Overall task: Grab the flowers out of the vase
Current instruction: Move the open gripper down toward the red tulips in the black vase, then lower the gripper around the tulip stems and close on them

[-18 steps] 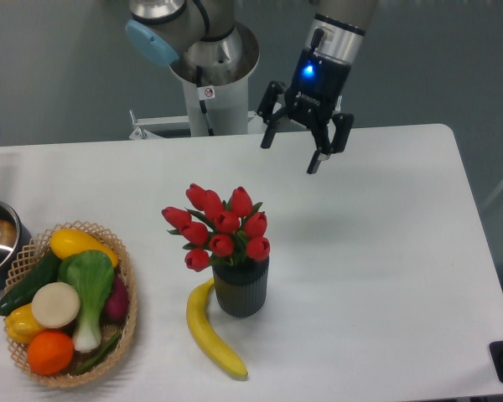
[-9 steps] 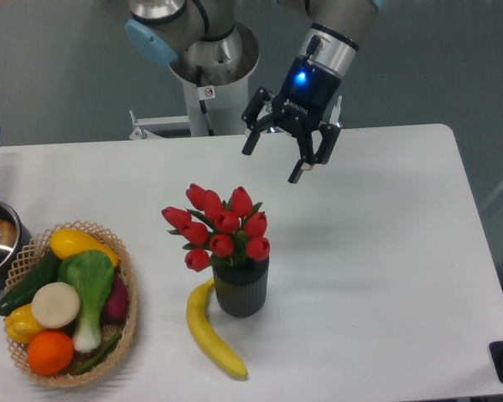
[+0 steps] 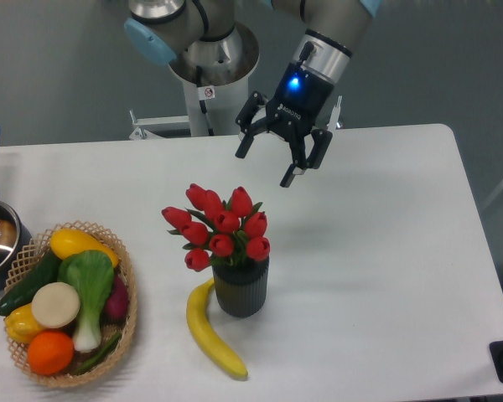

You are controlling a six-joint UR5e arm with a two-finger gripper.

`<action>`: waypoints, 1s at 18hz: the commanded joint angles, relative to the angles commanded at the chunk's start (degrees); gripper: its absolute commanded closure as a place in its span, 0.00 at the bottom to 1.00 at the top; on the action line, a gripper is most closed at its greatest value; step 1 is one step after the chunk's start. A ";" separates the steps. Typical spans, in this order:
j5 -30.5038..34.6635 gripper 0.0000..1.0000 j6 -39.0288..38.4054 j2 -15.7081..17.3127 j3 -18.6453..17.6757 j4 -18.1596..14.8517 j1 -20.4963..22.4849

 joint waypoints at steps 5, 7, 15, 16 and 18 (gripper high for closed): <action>-0.61 0.00 -0.27 -3.69 1.14 0.88 -0.27; -1.14 0.00 -0.44 -4.92 1.23 1.94 -0.27; -5.10 0.00 -11.34 -8.97 4.31 4.48 -0.36; -5.18 0.00 -11.34 -9.84 4.39 5.45 -0.71; -5.10 0.00 -11.34 -11.25 4.39 6.68 -1.94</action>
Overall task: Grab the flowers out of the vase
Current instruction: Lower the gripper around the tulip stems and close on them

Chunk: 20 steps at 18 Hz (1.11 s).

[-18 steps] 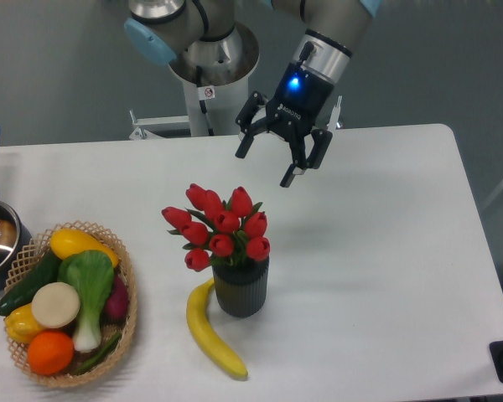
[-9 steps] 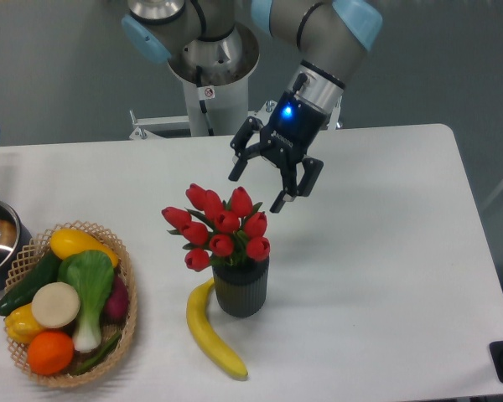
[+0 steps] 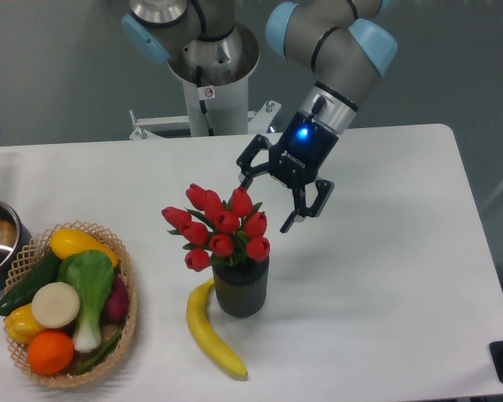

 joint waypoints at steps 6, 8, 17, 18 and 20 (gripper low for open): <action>0.53 0.00 1.23 -2.03 0.18 2.64 -2.11; 0.44 0.00 1.14 -1.94 0.26 2.64 -2.29; 0.26 0.00 1.14 -3.78 2.29 2.73 -5.10; 0.26 0.00 1.23 -3.78 2.29 2.73 -5.01; 0.35 0.06 1.23 -3.78 2.29 2.73 -5.01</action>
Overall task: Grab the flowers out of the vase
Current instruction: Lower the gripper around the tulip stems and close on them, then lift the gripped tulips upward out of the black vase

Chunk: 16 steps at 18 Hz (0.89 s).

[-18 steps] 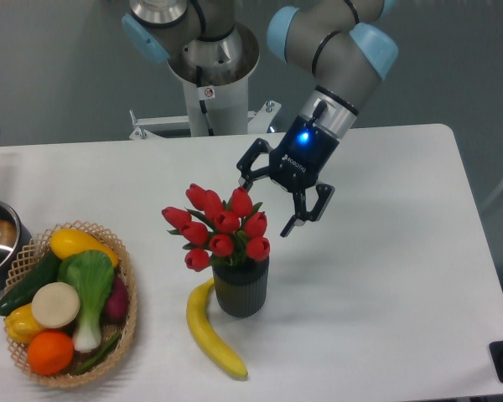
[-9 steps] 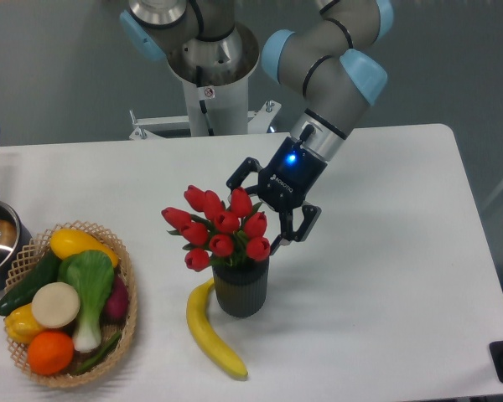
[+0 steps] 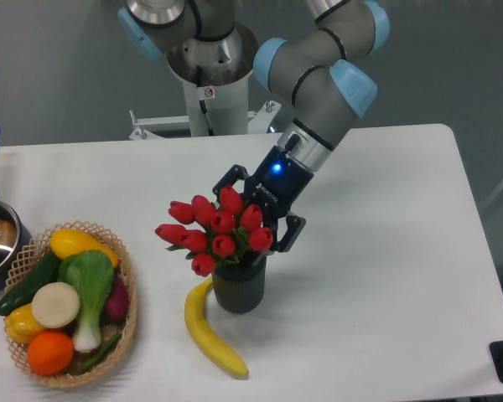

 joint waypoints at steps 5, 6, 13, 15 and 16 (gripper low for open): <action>-0.17 0.42 -0.17 0.00 0.09 0.00 0.44; -0.17 0.47 -0.09 0.09 0.09 0.00 0.53; -1.58 0.61 -0.53 0.18 0.09 0.00 1.84; -1.67 0.61 -0.79 0.79 0.09 0.00 2.28; -1.67 0.61 -1.05 1.49 0.09 0.00 2.55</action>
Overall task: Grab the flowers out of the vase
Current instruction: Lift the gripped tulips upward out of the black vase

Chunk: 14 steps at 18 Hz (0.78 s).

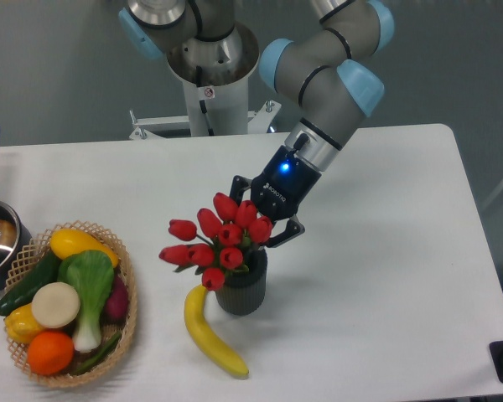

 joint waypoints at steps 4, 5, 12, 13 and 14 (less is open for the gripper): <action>-0.17 0.61 -7.98 4.48 0.52 -0.09 0.18; -0.87 0.61 -10.18 5.01 1.14 -0.09 0.18; -0.27 0.61 -17.22 8.70 3.69 -0.53 0.88; -0.09 0.61 -17.75 8.97 4.21 -0.61 0.88; 1.13 0.61 -18.02 9.49 4.74 -0.62 0.97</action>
